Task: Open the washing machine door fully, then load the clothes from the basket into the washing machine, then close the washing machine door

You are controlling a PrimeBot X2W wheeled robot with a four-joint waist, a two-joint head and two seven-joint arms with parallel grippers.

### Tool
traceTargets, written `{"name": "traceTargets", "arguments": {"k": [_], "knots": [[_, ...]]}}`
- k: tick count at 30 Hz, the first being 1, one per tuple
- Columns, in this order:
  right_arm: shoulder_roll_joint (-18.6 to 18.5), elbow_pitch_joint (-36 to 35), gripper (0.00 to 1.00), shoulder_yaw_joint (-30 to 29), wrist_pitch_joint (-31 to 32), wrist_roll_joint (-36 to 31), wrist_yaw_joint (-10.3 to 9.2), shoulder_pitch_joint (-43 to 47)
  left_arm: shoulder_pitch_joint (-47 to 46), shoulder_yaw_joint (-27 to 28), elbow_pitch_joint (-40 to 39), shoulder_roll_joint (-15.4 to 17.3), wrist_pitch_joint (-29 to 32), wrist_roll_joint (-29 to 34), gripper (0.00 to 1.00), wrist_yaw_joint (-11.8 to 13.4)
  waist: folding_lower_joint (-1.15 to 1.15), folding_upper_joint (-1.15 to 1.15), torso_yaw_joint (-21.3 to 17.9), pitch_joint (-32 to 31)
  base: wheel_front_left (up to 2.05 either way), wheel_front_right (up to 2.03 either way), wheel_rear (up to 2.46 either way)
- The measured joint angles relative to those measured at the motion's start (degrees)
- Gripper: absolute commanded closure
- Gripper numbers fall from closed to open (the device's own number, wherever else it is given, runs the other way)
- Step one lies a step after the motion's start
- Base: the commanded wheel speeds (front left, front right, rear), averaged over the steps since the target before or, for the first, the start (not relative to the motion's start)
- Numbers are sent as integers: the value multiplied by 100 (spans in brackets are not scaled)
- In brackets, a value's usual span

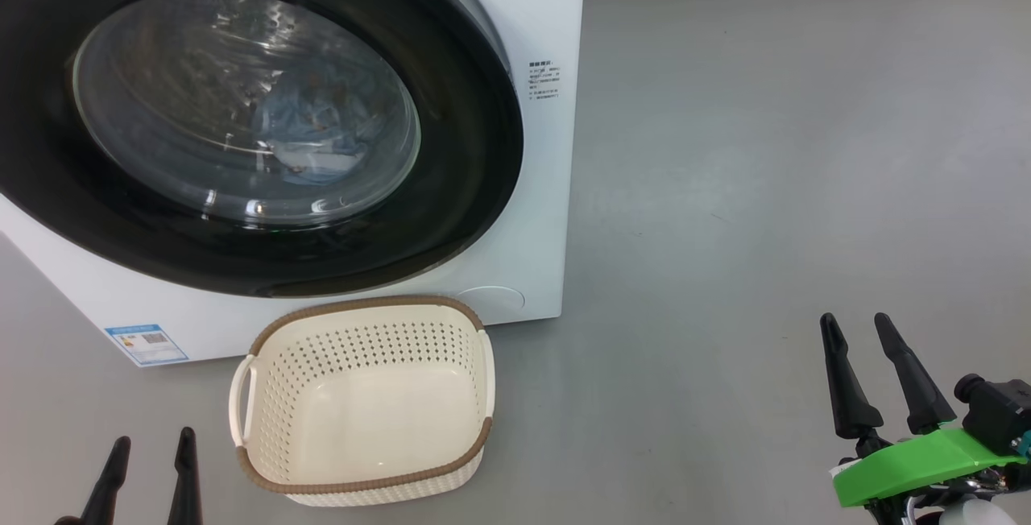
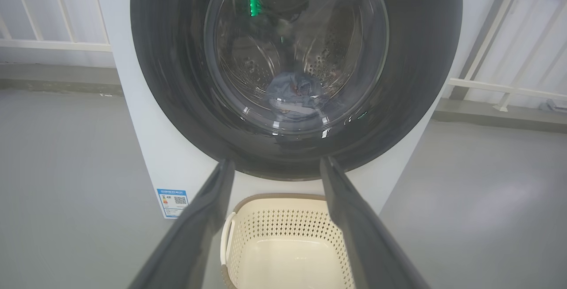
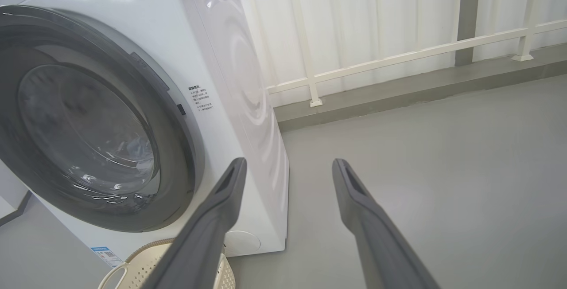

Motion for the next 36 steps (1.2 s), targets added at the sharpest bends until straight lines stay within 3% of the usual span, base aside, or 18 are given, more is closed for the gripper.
{"name": "traceTargets", "arguments": {"k": [24,25,36], "knots": [[5,-37,0,1,0,0,0,0,9,301,-32,-126,0,249,0,0,0,0,-40,-2,0,0,0],[5,-42,100,1,0,0,0,0,10,309,-32,-135,0,249,100,0,0,0,-43,-2,0,0,0],[380,589,100,51,53,60,0,298,47,143,520,-653,54,167,100,0,0,0,-37,-7,0,0,0]]}}
